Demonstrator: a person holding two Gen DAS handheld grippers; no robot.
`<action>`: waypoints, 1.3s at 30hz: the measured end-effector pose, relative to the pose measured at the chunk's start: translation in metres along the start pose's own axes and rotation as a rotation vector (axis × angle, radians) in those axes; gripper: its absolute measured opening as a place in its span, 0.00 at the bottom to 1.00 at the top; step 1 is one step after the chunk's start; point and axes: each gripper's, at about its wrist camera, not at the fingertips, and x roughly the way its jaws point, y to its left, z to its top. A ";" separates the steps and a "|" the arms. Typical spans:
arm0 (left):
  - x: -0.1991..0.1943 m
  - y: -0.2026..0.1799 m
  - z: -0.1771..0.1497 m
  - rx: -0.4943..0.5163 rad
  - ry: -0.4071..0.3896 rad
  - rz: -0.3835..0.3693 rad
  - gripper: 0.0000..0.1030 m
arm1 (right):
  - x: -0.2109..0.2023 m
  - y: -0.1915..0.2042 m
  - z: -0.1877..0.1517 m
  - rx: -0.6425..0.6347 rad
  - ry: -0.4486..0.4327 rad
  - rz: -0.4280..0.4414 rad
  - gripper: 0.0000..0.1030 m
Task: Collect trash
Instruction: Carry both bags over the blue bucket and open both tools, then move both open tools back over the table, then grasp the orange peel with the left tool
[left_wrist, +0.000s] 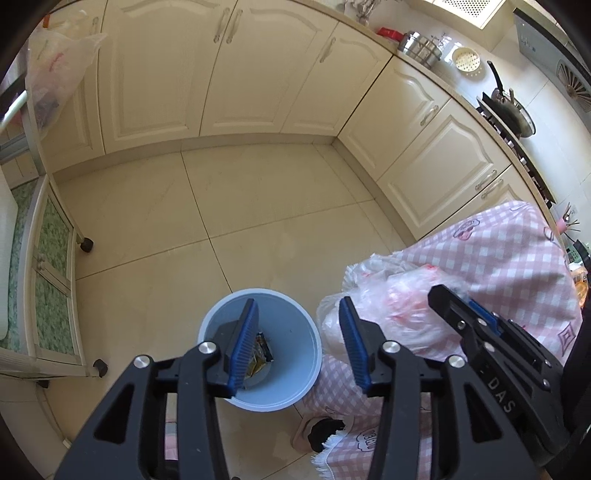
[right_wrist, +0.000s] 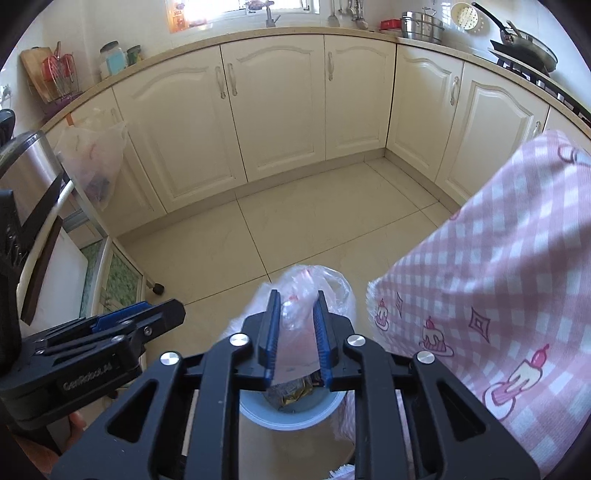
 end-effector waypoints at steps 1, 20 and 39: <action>-0.002 0.000 0.001 0.001 -0.004 0.000 0.43 | -0.001 0.000 0.001 0.001 -0.004 -0.002 0.18; -0.119 -0.117 -0.005 0.188 -0.209 -0.064 0.83 | -0.182 -0.071 0.004 0.100 -0.348 -0.146 0.93; -0.100 -0.392 -0.083 0.687 -0.182 -0.248 0.84 | -0.310 -0.311 -0.092 0.401 -0.378 -0.473 0.92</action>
